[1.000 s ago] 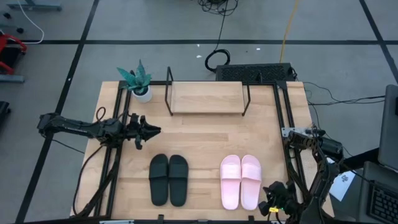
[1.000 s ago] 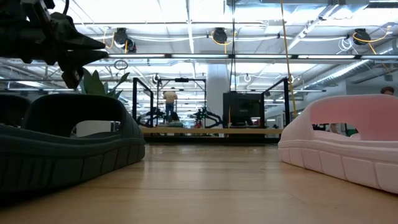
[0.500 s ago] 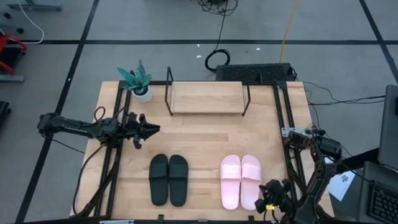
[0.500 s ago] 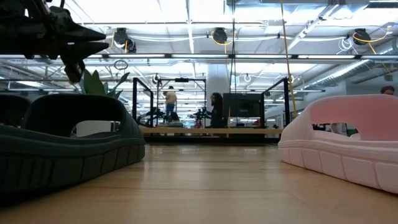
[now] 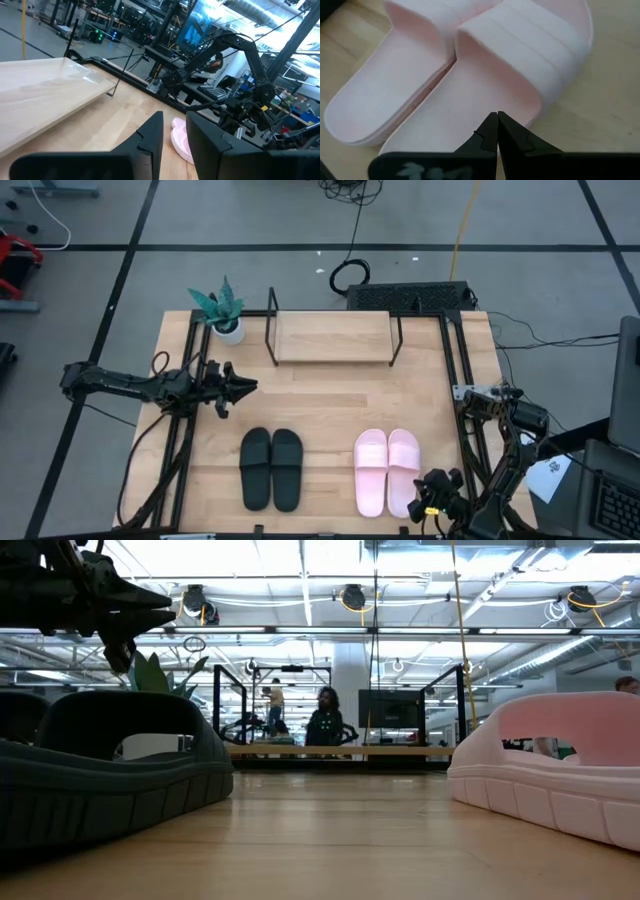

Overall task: Pick and place slides into the shelf
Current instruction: Put the right pink slipper on the shelf

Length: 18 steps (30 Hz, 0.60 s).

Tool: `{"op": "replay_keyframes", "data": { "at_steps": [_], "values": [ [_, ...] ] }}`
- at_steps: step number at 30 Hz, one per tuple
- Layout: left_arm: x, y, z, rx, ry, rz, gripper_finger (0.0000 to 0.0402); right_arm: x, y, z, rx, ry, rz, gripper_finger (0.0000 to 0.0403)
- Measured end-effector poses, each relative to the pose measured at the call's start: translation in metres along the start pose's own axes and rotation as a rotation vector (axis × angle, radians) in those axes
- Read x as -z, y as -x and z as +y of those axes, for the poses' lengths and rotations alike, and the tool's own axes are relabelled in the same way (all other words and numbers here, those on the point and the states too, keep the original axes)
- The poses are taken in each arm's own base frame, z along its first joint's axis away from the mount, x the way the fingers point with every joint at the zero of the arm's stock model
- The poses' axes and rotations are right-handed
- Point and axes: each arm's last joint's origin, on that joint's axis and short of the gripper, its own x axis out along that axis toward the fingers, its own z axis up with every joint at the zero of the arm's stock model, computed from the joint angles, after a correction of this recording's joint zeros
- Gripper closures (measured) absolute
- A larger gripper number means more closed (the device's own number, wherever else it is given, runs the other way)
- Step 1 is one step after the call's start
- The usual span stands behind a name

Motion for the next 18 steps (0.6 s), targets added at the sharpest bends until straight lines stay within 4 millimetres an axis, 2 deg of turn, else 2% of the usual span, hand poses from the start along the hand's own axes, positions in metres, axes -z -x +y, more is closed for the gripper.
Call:
{"op": "replay_keyframes", "data": {
  "at_steps": [13, 18],
  "values": [
    [-0.001, 0.0, 0.001, -0.03, 0.005, -0.016, 0.0314, -0.01, -0.003, 0.0, 0.005, 0.038, -0.072, 0.0402],
    [0.0, 0.0, 0.001, -0.03, 0.009, -0.016, 0.0314, -0.016, -0.001, -0.002, 0.02, 0.054, -0.086, 0.0387]
  ]
}}
